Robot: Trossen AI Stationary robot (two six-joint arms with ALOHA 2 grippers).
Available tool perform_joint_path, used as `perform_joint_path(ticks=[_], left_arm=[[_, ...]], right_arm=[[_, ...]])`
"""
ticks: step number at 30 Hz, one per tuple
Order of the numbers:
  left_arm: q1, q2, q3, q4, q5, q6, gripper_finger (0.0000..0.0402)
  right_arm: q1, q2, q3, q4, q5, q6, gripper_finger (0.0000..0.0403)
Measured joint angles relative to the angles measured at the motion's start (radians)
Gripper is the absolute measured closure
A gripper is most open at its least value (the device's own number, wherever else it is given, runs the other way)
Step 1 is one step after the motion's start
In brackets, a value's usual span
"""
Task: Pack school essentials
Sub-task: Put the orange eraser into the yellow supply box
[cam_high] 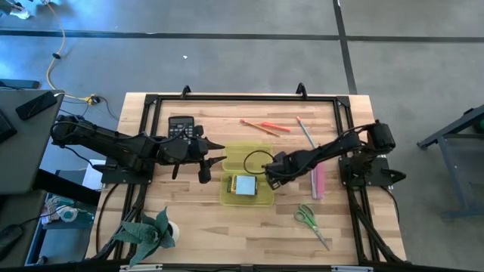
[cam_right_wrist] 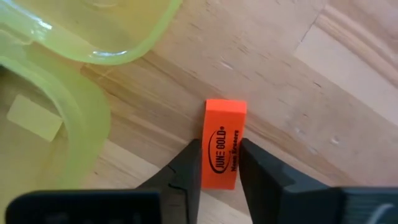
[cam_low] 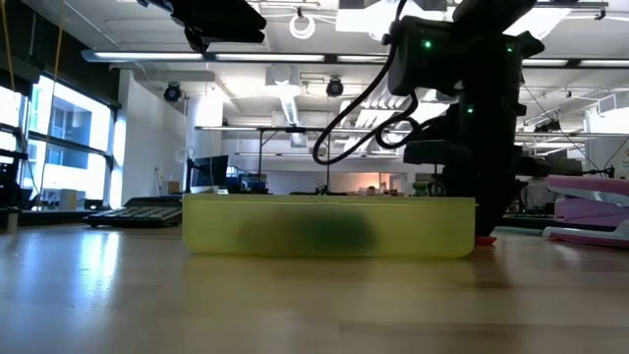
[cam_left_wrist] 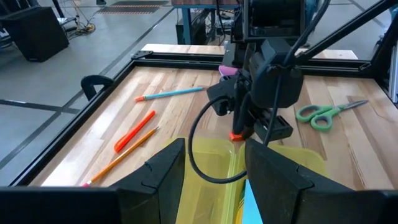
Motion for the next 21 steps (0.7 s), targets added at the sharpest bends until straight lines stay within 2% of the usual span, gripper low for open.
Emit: perform_joint_path(ticks=[7,21], left_arm=[[0.0,0.0,0.0,0.0,0.0,0.0,0.0245],[0.0,0.0,0.0,0.0,0.0,0.0,0.0245]], right_arm=[[0.031,-0.007,-0.002,0.002,0.03,-0.001,0.032],[0.077,-0.134,-0.005,-0.063,0.104,0.042,0.032]])
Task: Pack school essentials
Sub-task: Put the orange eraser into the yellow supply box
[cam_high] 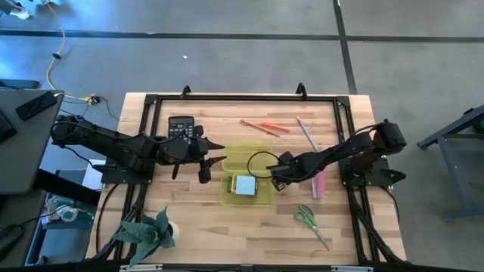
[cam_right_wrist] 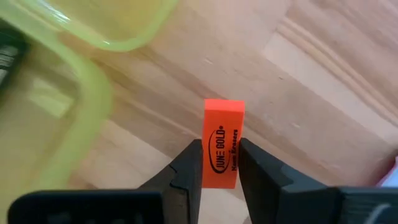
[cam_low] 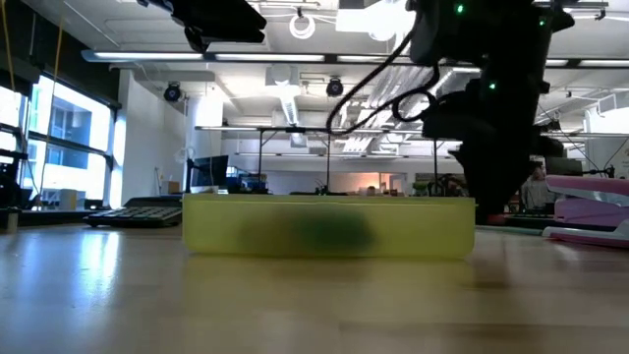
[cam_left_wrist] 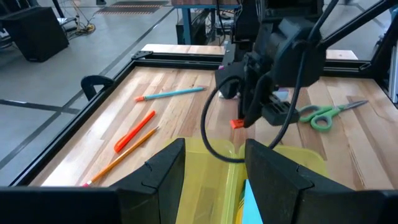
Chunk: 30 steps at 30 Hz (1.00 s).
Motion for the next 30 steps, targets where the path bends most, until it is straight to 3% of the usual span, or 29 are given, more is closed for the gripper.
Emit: perform_joint_path(ticks=[8,20,30], left_arm=[[0.0,0.0,0.0,0.0,0.0,0.0,0.0245],[0.0,0.0,0.0,0.0,0.0,-0.021,0.0245],[0.0,0.0,0.0,0.001,0.0,-0.022,0.0245]], right_arm=[[0.058,-0.078,0.002,0.067,0.069,0.009,0.032],[0.165,-0.076,0.004,0.479,0.145,-0.119,0.032],[0.151,0.032,0.004,0.49,0.095,-0.104,0.032]])
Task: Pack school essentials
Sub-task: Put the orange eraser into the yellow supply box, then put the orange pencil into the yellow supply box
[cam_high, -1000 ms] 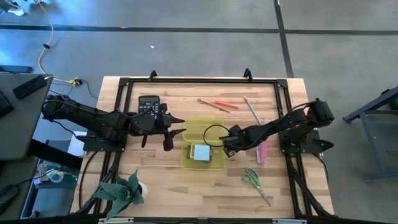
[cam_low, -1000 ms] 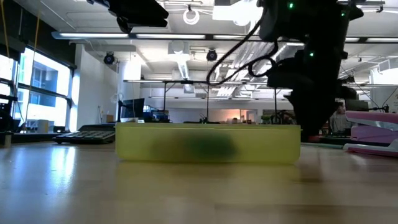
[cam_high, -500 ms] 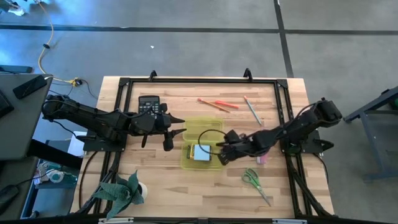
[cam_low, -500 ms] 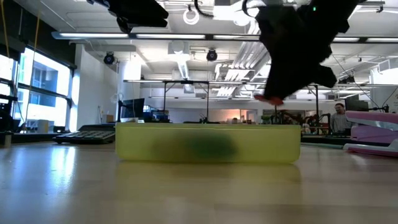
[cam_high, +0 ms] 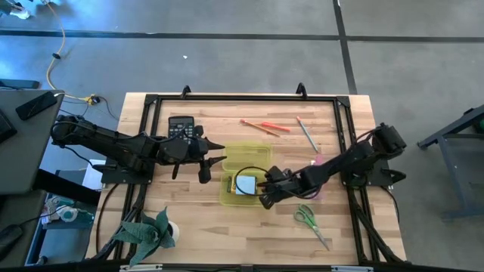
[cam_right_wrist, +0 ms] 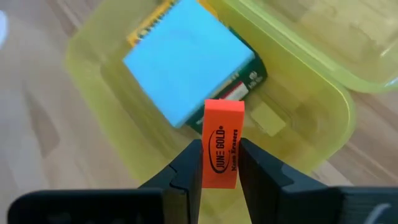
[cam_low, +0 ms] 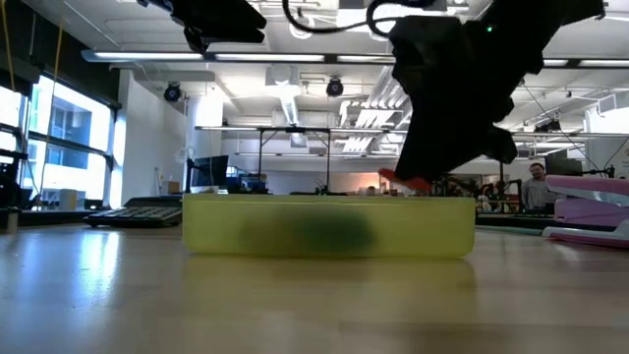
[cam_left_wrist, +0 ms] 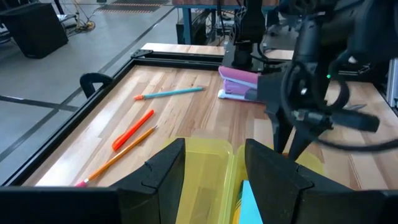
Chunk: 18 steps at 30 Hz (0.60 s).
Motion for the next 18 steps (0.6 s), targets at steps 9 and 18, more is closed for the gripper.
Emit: perform_joint_path(ticks=[9,18], left_arm=[[0.0,0.0,0.0,0.0,0.0,0.003,0.0245],[0.0,0.0,0.0,0.0,0.0,0.003,0.0245]], right_arm=[[-0.019,0.018,0.0,0.001,-0.013,-0.01,0.032],[-0.019,0.018,0.0,0.0,-0.012,-0.019,0.0271]])
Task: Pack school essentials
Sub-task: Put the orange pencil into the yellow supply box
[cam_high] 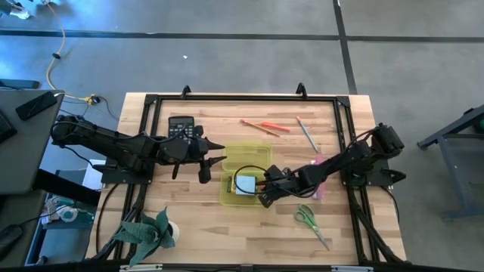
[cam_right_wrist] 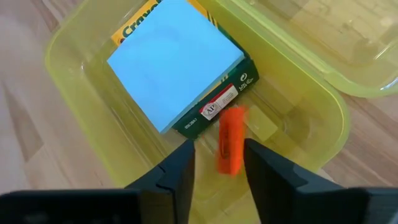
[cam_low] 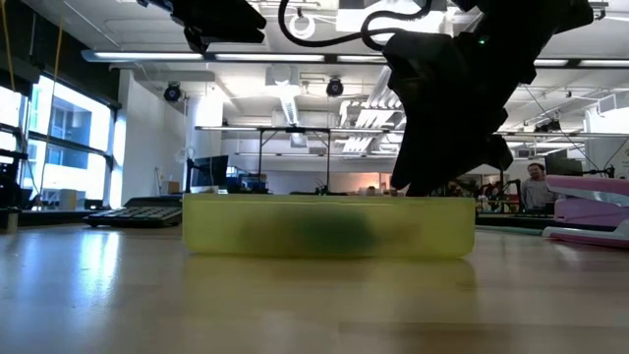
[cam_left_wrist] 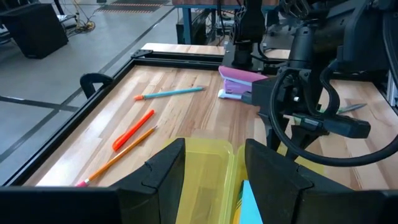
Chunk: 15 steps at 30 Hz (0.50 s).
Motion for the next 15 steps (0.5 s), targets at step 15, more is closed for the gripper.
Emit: perform_joint_path(ticks=[15], left_arm=[[0.0,0.0,0.0,-0.004,0.0,-0.02,0.0245]], right_arm=[[0.016,-0.009,0.0,0.0,-0.015,-0.11,0.0234]])
